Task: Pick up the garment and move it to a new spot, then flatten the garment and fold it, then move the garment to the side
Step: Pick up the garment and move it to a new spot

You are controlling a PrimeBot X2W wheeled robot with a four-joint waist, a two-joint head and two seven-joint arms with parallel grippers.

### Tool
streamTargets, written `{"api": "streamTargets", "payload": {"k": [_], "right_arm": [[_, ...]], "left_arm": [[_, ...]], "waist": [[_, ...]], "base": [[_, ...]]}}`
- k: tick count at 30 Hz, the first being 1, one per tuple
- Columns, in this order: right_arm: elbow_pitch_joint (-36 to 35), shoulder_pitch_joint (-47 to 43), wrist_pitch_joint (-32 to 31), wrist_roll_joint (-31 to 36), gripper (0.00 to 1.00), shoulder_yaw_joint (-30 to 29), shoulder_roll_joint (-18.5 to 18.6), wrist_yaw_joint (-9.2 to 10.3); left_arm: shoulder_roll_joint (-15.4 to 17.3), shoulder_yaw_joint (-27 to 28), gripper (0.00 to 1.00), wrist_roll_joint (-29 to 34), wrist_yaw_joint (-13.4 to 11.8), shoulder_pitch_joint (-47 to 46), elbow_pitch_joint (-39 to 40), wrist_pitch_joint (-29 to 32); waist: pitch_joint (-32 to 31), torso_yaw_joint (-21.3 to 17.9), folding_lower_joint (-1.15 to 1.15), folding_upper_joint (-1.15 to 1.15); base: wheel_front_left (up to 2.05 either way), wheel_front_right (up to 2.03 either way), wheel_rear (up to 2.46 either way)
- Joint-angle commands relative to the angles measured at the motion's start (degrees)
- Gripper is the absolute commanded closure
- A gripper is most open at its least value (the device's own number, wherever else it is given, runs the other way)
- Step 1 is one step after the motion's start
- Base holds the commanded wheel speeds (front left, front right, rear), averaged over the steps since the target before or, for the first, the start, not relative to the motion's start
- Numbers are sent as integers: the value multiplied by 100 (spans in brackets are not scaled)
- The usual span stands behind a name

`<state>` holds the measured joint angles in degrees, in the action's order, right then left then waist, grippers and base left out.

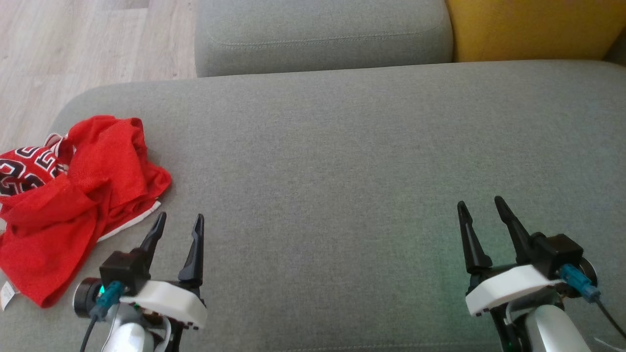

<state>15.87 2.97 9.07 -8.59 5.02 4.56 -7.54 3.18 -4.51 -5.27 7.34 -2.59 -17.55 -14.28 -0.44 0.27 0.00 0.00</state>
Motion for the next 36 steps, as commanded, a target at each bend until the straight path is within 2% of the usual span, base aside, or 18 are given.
{"api": "streamTargets", "payload": {"k": [1,10,15,36], "right_arm": [[-157,291,53,-21,0,102,12,5],[-163,302,55,16,0,101,11,5],[-229,284,33,57,0,101,32,5],[-574,213,-123,127,0,235,-12,5]], "left_arm": [[30,230,0,-9,14,-233,164,-72],[18,255,0,21,7,-248,156,-72],[11,289,0,24,-13,-277,157,-72],[56,533,0,35,-51,-272,198,-72]], "waist": [[4,7,0,0],[23,77,0,0],[13,251,0,0],[-85,1614,0,0]], "base": [[0,0,0],[0,0,0],[0,0,0],[0,0,0]]}}
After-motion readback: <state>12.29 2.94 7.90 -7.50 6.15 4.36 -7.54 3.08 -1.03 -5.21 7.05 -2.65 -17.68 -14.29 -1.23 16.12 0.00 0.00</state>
